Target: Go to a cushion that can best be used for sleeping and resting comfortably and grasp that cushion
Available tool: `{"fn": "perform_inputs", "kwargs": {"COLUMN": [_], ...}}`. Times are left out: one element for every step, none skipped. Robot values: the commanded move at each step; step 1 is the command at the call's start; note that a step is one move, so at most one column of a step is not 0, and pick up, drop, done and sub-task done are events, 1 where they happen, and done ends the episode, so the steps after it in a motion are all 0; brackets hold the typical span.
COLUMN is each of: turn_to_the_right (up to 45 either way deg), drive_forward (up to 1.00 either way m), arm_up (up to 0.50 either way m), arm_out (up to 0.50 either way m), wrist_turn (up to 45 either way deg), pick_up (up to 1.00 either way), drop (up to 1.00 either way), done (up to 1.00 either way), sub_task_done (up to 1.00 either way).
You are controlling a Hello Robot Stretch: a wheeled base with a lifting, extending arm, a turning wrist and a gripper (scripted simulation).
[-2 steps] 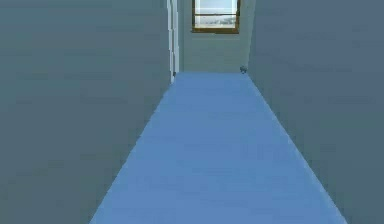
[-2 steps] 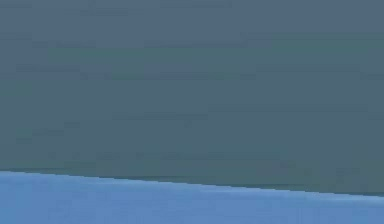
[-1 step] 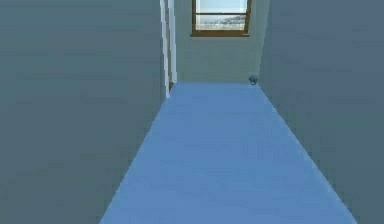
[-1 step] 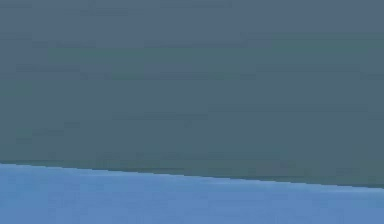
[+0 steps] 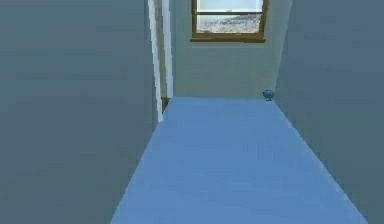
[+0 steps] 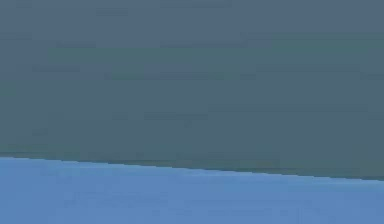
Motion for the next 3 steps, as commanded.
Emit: {"fn": "perform_inputs", "kwargs": {"turn_to_the_right": [0.0,0.0,3.0], "drive_forward": [1.0,1.0,0.0], "arm_up": [0.0,0.0,0.0], "arm_out": [0.0,0.0,0.0], "wrist_turn": [0.0,0.0,0.0], "pick_up": [0.0,0.0,0.0], "drop": [0.0,0.0,0.0], "done": [0.0,0.0,0.0], "sub_task_done": [0.0,0.0,0.0]}}
